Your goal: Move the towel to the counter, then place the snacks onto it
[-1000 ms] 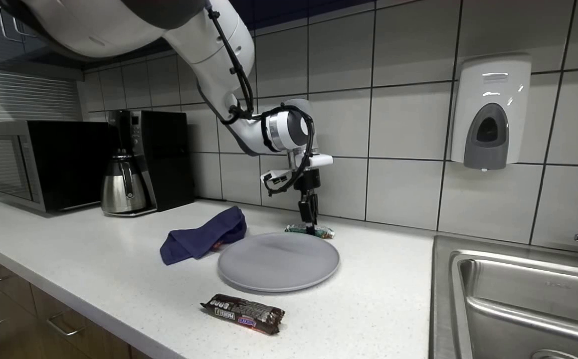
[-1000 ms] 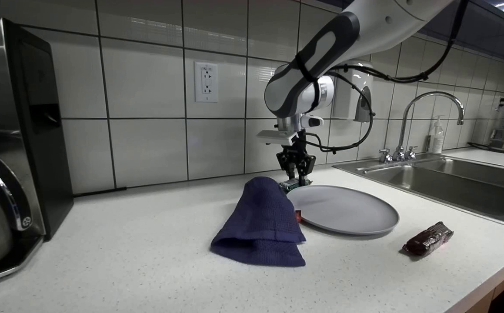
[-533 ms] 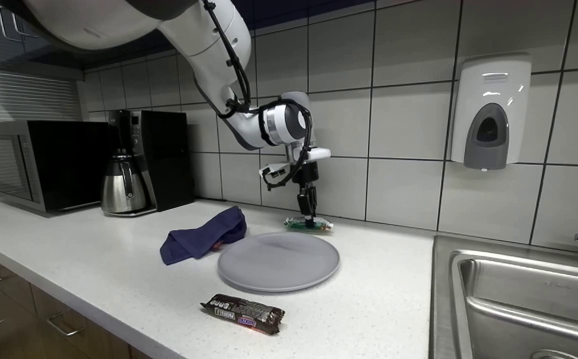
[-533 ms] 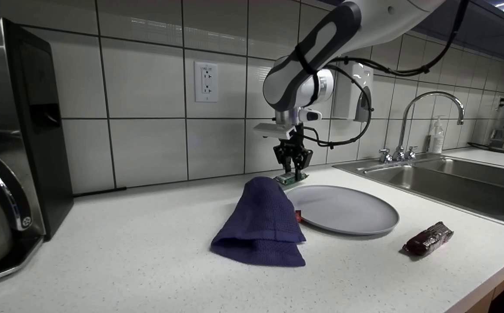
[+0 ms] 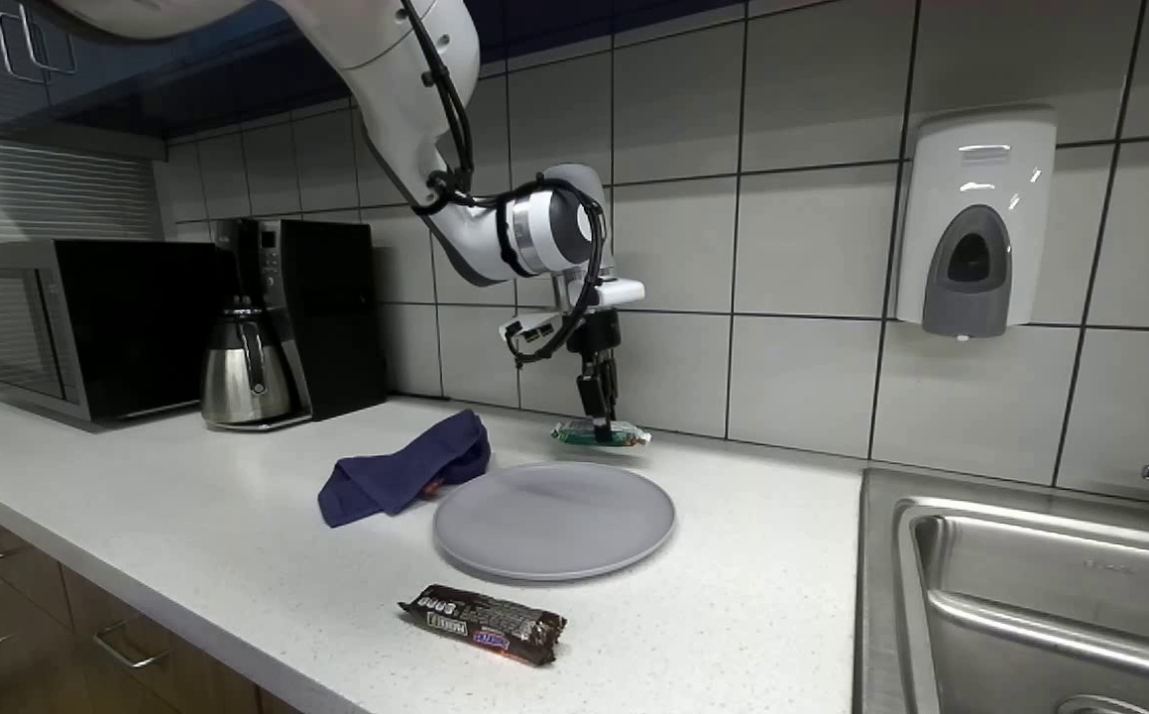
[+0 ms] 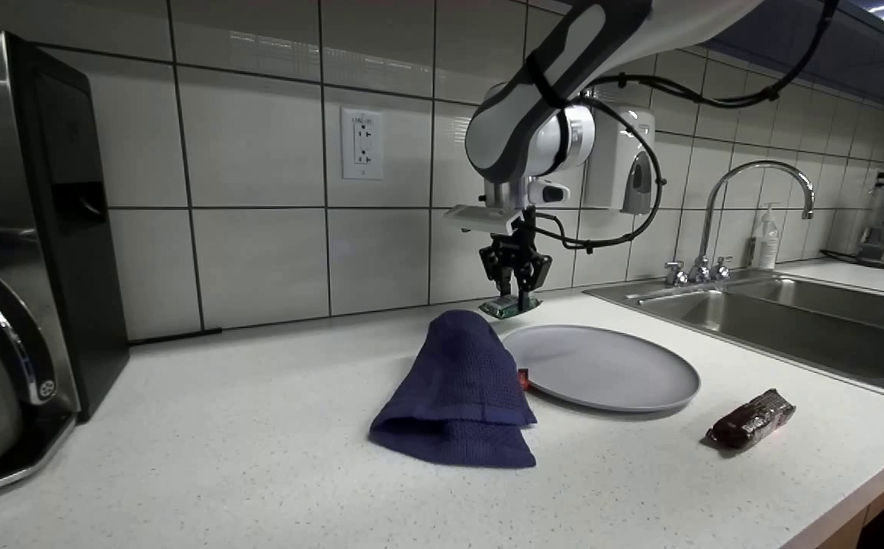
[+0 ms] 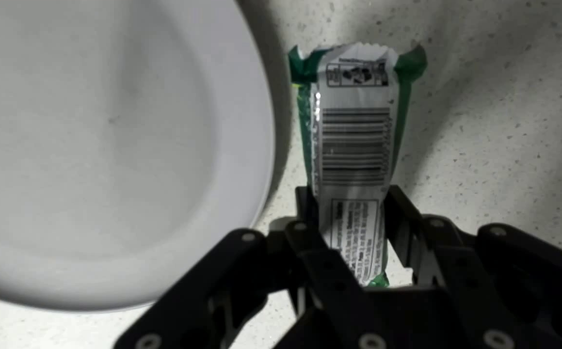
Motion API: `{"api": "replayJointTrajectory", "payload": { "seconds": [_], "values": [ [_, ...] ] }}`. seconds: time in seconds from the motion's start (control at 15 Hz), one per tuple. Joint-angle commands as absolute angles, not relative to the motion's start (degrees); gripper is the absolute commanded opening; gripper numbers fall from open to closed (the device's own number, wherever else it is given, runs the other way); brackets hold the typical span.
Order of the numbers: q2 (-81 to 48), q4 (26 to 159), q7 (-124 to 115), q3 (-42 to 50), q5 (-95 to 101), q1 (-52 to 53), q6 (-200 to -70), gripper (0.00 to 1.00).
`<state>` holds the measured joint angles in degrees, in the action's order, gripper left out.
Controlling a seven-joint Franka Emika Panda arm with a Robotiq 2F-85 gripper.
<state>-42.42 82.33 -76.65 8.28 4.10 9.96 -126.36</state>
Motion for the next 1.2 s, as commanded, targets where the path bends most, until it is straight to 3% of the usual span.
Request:
{"api": "replayJointTrajectory", "payload": {
  "seconds": [0.0, 1.13],
  "values": [
    [-35.54, 91.81, -79.20, 8.91, 5.45, 11.13, -129.46, 0.14],
    [-23.94, 112.14, -86.65, 8.72, 11.94, 11.32, -132.86, 0.14]
  ]
}}
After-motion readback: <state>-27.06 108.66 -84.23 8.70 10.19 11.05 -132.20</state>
